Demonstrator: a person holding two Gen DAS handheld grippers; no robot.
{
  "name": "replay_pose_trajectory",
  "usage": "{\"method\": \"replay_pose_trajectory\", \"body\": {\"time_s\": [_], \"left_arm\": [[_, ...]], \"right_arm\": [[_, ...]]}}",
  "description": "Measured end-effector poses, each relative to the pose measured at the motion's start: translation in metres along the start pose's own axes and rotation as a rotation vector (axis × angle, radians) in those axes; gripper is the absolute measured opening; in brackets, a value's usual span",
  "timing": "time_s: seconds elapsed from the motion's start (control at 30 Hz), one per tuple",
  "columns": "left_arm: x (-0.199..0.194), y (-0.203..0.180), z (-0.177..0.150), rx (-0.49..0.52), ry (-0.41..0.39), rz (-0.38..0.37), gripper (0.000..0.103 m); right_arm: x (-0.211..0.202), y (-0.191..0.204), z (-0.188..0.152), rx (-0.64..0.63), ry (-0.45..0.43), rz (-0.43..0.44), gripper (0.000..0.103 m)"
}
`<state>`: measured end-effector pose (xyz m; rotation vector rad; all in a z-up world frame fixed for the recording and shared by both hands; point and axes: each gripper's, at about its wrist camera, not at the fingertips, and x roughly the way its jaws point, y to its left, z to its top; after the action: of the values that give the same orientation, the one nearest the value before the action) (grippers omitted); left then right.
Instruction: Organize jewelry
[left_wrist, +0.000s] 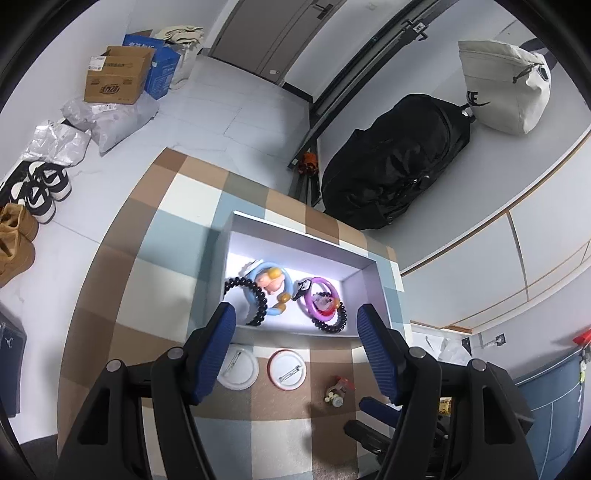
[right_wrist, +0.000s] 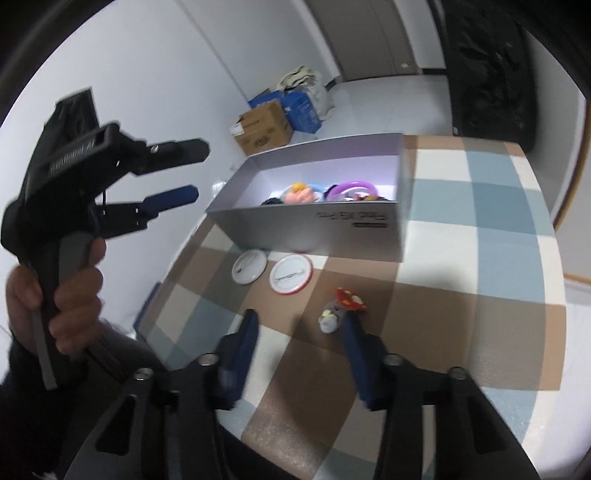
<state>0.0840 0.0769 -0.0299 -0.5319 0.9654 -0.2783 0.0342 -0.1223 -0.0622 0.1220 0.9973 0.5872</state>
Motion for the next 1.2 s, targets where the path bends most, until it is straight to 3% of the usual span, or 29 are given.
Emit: {"method": "replay_pose_trajectory", "body": {"time_s": [0.1, 0.27, 0.5, 0.67, 0.9, 0.93, 1.0, 1.2], "left_arm": [[-0.001, 0.003, 0.000, -0.010, 0.001, -0.003, 0.064], [-0.006, 0.007, 0.000, -0.022, -0.002, -0.016, 0.064], [-0.013, 0.010, 0.002, -0.035, -0.015, -0.039, 0.064], [-0.014, 0.017, 0.003, -0.080, -0.010, -0.069, 0.064], [-0.017, 0.023, 0.003, -0.113, -0.005, -0.089, 0.064], [-0.017, 0.024, 0.003, -0.115, -0.006, -0.089, 0.064], [-0.018, 0.024, 0.002, -0.117, -0.005, -0.090, 0.064], [-0.019, 0.026, 0.003, -0.120, -0.007, -0.088, 0.064]], "right_arm": [[0.010, 0.006, -0.003, -0.042, 0.015, -0.041, 0.030], [0.022, 0.013, -0.005, -0.101, 0.016, -0.119, 0.027], [0.039, 0.019, -0.009, -0.190, 0.047, -0.230, 0.006], [0.031, 0.014, -0.005, -0.156, 0.014, -0.199, 0.000], [0.025, 0.020, -0.005, -0.173, -0.014, -0.170, 0.005], [0.027, 0.023, -0.005, -0.191, -0.013, -0.178, 0.009], [0.031, 0.028, -0.004, -0.215, -0.012, -0.206, 0.026], [0.048, 0.032, -0.002, -0.247, 0.021, -0.248, 0.026]]}}
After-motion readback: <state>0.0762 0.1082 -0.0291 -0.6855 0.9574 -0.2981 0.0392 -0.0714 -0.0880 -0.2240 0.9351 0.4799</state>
